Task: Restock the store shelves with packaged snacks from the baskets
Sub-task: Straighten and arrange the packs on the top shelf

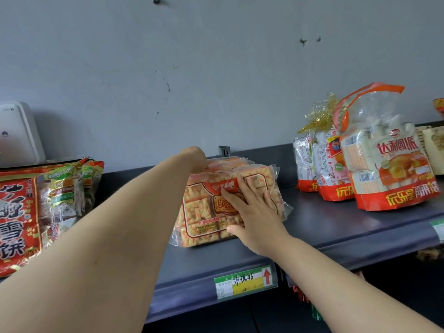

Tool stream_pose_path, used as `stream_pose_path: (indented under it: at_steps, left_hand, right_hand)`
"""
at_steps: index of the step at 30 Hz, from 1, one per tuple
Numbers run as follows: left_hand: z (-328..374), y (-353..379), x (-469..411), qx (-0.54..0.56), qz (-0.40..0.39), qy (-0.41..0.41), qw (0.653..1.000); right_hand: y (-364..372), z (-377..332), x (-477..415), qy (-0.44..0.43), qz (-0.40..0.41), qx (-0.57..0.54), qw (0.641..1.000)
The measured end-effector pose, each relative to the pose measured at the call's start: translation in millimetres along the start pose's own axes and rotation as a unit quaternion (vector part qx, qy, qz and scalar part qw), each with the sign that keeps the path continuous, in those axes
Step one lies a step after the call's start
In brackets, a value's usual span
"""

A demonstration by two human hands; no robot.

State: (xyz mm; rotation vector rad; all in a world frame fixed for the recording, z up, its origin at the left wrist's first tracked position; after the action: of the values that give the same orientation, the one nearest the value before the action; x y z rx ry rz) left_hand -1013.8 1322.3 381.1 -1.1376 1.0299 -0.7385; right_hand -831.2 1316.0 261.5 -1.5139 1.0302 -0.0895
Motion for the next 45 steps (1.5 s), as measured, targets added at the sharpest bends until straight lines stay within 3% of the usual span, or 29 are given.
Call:
stream_pose_path:
  at_steps: [7, 9, 12, 16, 18, 20, 23, 31, 37, 41, 45]
  left_hand:
    - [4.2, 9.3, 3.9, 0.071, -0.048, -0.025, 0.996]
    - [3.2, 0.1, 11.1, 0.087, 0.014, -0.015, 0.996]
    - [-3.8, -15.2, 36.5, 0.081, 0.167, -0.009, 0.983]
    - [-7.1, -8.4, 91.8, 0.103, 0.217, 0.003, 0.971]
    - [-5.2, 0.9, 119.2, 0.085, 0.236, 0.017, 0.968]
    - [-3.9, 15.2, 143.7, 0.082, 0.232, 0.002, 0.969]
    - [4.9, 40.6, 173.8, 0.120, 0.214, -0.037, 0.969]
    - [3.7, 83.8, 191.2, 0.134, 0.102, -0.092, 0.981]
    - [7.3, 81.9, 193.1, 0.087, 0.146, -0.109, 0.979]
    - [12.1, 73.4, 196.7, 0.067, 0.224, -0.074, 0.970]
    - [18.2, 61.8, 204.0, 0.053, 0.297, -0.009, 0.953]
  right_hand:
    - [4.0, 2.4, -1.0, -0.001, 0.004, -0.009, 1.000]
    - [3.6, 3.1, -1.6, 0.000, -0.001, -0.018, 1.000]
    - [0.4, 2.6, -1.3, 0.007, -0.017, -0.060, 0.998]
    - [-14.1, 1.3, 6.8, 0.025, -0.006, -0.156, 0.987]
    - [-23.1, 3.6, 12.3, 0.038, 0.046, -0.162, 0.985]
    - [-27.7, 9.6, 19.1, 0.055, 0.099, -0.133, 0.985]
    - [-24.8, 21.1, 31.7, 0.097, 0.108, -0.085, 0.986]
    - [-9.9, 29.9, 35.5, 0.128, -0.035, -0.033, 0.991]
    - [-8.9, 31.1, 36.3, 0.120, -0.049, -0.024, 0.991]
    - [-14.5, 32.3, 42.6, 0.122, 0.034, -0.065, 0.990]
    - [-29.0, 24.9, 56.7, 0.072, 0.112, -0.120, 0.984]
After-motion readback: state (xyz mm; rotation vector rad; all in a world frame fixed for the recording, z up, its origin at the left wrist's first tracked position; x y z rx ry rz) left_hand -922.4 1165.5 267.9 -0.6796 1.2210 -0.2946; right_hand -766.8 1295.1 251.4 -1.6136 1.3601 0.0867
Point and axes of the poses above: each hand's wrist, its own x-axis away from the middle knuckle, its own y-axis out of the palm, z = x × y, the point moved 5 cm from there along -x, towards the middle knuckle, and after that the axes turned 12 degrees about y, right-handed, at the moved point
